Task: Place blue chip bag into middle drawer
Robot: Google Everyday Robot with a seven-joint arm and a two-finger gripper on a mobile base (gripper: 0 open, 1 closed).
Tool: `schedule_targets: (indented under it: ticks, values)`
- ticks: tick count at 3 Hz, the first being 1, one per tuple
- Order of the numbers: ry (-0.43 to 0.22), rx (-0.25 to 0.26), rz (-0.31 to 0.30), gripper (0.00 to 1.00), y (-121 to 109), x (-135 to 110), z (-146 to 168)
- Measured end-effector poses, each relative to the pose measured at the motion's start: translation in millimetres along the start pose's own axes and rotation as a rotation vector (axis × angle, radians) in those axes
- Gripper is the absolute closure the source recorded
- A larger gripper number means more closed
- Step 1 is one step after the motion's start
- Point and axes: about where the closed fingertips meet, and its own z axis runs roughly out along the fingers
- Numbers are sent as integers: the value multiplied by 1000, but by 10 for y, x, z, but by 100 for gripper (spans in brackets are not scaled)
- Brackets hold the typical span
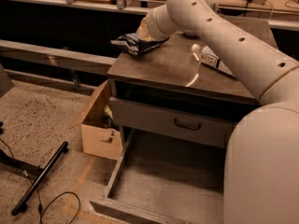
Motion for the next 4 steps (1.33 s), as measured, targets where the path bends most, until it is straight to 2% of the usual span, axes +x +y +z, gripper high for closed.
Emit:
schedule_targets:
  ticks: [1, 2, 4]
  values:
    - [13, -14, -36, 12, -25, 79, 61]
    - [31, -32, -63, 0, -29, 171, 69]
    - [32, -42, -109, 0, -111, 234, 127]
